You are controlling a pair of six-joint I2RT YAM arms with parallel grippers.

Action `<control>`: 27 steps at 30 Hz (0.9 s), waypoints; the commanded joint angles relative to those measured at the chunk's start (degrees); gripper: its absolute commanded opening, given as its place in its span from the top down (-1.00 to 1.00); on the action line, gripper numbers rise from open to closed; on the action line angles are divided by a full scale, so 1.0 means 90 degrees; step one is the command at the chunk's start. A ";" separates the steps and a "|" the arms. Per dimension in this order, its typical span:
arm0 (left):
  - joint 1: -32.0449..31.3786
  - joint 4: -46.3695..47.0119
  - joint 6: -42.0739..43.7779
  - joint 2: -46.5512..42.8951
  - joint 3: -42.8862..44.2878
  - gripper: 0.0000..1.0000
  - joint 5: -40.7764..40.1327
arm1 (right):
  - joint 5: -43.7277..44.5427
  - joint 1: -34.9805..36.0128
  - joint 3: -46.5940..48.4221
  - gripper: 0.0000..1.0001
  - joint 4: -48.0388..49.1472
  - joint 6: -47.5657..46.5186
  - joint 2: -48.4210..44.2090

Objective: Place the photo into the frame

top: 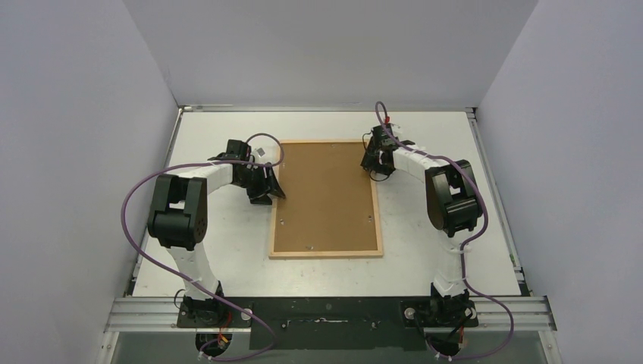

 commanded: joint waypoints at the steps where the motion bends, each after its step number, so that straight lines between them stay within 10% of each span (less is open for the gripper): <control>1: 0.0000 0.0218 0.0090 -0.0225 0.0225 -0.07 -0.0165 | -0.0242 0.0028 0.0294 0.03 -0.0672 0.0193 -0.0126; 12: -0.0610 0.0608 0.0176 -0.0838 0.1130 -0.08 -0.0877 | -0.0462 -0.0017 0.0683 0.10 -0.1320 0.0465 0.0003; 27: -0.2105 0.2436 -0.0981 0.0468 0.1172 0.14 0.0419 | -0.1167 0.0123 -0.0912 0.28 -0.0231 0.0965 -0.0944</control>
